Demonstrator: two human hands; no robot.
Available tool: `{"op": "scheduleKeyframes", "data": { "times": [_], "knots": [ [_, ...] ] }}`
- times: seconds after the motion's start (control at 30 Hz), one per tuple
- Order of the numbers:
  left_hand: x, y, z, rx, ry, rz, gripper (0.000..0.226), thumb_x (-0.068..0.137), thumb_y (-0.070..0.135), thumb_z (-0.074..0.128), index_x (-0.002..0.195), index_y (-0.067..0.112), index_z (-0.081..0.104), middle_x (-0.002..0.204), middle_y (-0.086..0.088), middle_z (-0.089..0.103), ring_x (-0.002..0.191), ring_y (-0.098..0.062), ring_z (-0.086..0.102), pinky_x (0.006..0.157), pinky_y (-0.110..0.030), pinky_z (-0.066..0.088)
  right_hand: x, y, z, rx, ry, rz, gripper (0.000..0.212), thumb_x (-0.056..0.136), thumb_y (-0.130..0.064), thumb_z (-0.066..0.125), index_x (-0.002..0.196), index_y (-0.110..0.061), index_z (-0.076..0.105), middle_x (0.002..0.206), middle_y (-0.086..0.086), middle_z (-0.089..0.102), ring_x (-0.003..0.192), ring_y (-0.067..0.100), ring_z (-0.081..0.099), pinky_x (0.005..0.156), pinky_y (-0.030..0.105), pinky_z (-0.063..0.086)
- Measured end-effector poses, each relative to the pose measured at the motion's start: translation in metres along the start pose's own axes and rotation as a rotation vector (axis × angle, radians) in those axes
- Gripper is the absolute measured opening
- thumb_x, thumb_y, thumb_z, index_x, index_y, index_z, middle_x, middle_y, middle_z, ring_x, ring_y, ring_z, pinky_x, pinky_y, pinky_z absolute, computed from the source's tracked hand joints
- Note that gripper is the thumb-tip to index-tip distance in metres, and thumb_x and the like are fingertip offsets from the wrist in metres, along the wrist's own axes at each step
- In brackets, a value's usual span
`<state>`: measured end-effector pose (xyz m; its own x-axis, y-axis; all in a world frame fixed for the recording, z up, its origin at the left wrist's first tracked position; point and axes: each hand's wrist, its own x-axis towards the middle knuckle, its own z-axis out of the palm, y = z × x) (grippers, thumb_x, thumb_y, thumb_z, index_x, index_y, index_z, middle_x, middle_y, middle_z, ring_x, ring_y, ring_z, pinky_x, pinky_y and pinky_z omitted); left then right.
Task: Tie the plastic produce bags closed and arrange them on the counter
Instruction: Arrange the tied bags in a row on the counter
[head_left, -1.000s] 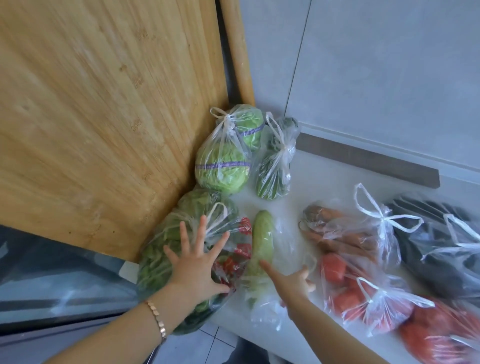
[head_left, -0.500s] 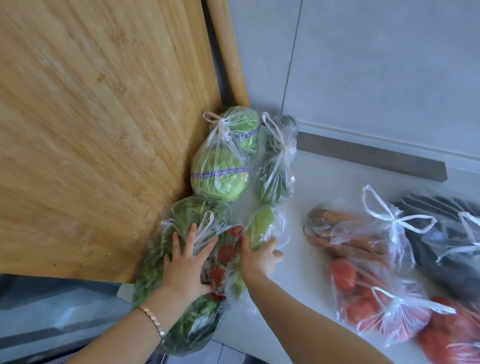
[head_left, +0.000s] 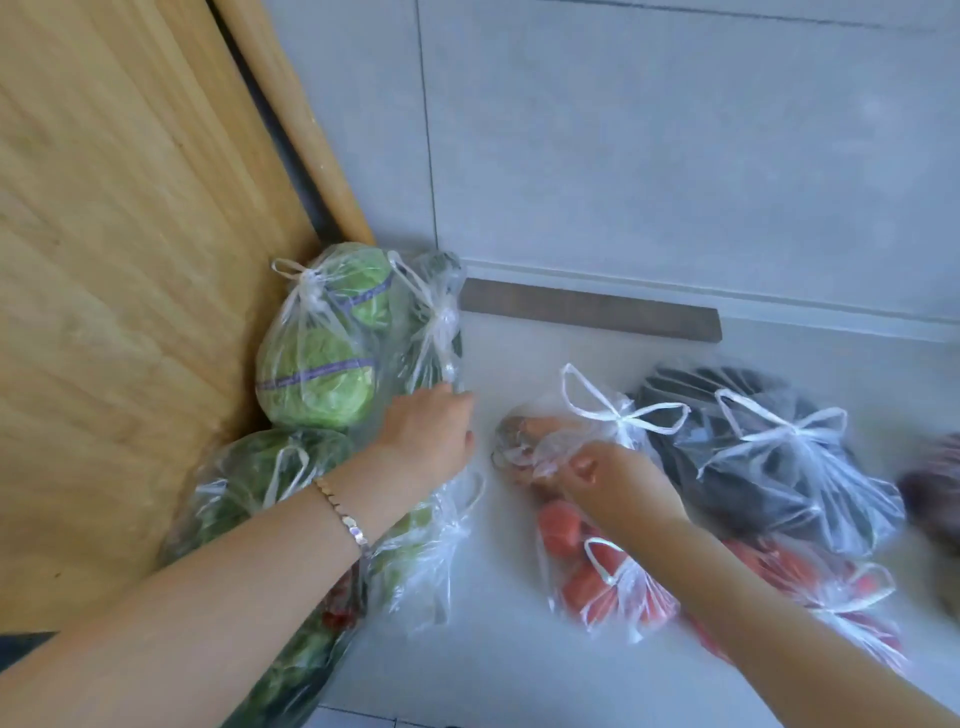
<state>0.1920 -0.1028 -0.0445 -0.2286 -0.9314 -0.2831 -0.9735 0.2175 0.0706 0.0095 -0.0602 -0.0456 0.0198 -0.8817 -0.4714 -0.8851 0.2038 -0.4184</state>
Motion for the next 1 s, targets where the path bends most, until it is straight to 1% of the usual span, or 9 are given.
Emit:
{"op": "scheduleKeyframes", "data": {
  "times": [0.1,0.2,0.27,0.33,0.43,0.57,0.77,0.87,1.0],
  "knots": [
    [0.031,0.047,0.003,-0.055,0.169,0.249,0.064,0.088,0.029,0.053,0.144,0.015,0.026,0.15,-0.01,0.028,0.136,-0.027,0.032,0.103,-0.041,0.034,-0.008,0.047,-0.012,-0.358,-0.097,0.133,0.063,0.087,-0.06,0.04,0.136,-0.021,0.04,0.129,0.01,0.051,0.12,0.027,0.05,0.099,0.036,0.042],
    [0.058,0.087,0.014,0.116,0.092,0.394,0.079,0.089,0.036,0.053,0.149,0.019,0.006,0.159,-0.003,0.0,0.147,-0.022,0.002,0.116,-0.042,0.01,-0.008,0.082,0.003,-0.258,-0.163,0.181,0.087,0.074,-0.07,0.052,0.143,-0.022,0.026,0.142,0.01,0.033,0.132,0.031,0.033,0.107,0.043,0.033],
    [0.073,0.105,0.028,0.185,-0.036,0.394,0.08,0.087,0.041,0.055,0.148,0.02,0.008,0.158,-0.004,0.013,0.146,-0.021,0.006,0.116,-0.046,0.004,-0.008,0.096,0.017,-0.227,-0.232,0.025,0.089,0.07,-0.065,0.061,0.143,-0.03,0.023,0.147,0.004,0.027,0.135,0.03,0.026,0.11,0.046,0.028],
    [0.081,0.114,0.04,0.182,-0.136,0.328,0.066,0.087,0.044,0.054,0.142,0.021,0.026,0.142,-0.007,0.046,0.136,-0.023,0.034,0.114,-0.046,0.008,-0.008,0.099,0.027,-0.272,-0.28,-0.094,0.092,0.065,-0.065,0.065,0.14,-0.028,0.028,0.148,0.001,0.024,0.136,0.029,0.023,0.113,0.048,0.022],
    [0.083,0.117,0.047,-0.073,-0.202,0.223,0.03,0.093,0.039,0.045,0.114,0.018,0.05,0.117,-0.009,0.062,0.11,-0.03,0.056,0.099,-0.038,0.034,-0.002,0.106,0.03,-0.465,-0.265,-0.146,0.077,0.075,-0.052,0.064,0.139,-0.022,0.032,0.145,0.006,0.03,0.135,0.028,0.029,0.111,0.045,0.026],
    [0.085,0.102,0.04,-0.385,-0.111,0.089,0.012,0.094,0.022,0.044,0.093,0.012,0.051,0.108,-0.015,0.061,0.102,-0.034,0.056,0.079,-0.034,0.042,0.006,0.11,0.021,-0.418,-0.183,-0.113,0.035,0.088,-0.025,0.05,0.123,-0.019,0.053,0.128,0.006,0.054,0.116,0.027,0.054,0.094,0.036,0.044],
    [0.084,0.076,0.029,-0.35,0.134,0.061,0.019,0.094,0.019,0.045,0.08,0.013,0.034,0.066,0.001,0.044,0.067,-0.027,0.046,0.058,-0.03,0.029,0.007,0.105,0.012,-0.126,-0.169,-0.044,0.013,0.085,-0.028,0.046,0.081,-0.022,0.056,0.087,-0.003,0.061,0.092,0.023,0.057,0.073,0.028,0.042],
    [0.091,0.064,0.023,-0.497,0.237,-0.019,0.025,0.095,0.013,0.041,0.073,0.013,0.03,0.061,0.002,0.032,0.061,-0.024,0.036,0.053,-0.032,0.024,0.015,0.092,0.003,0.119,-0.059,-0.006,0.035,0.086,-0.023,0.05,0.055,-0.024,0.033,0.058,-0.007,0.04,0.058,0.011,0.043,0.049,0.018,0.029],
    [0.101,0.042,0.013,-0.611,0.357,-0.079,0.027,0.094,0.007,0.039,0.071,0.013,0.029,0.06,0.001,0.03,0.056,-0.02,0.031,0.05,-0.032,0.021,0.043,0.08,-0.008,0.503,0.098,0.029,0.032,0.084,-0.015,0.049,0.053,-0.015,0.04,0.069,0.005,0.069,0.035,0.004,0.036,0.038,0.015,0.025]
  ]
}}
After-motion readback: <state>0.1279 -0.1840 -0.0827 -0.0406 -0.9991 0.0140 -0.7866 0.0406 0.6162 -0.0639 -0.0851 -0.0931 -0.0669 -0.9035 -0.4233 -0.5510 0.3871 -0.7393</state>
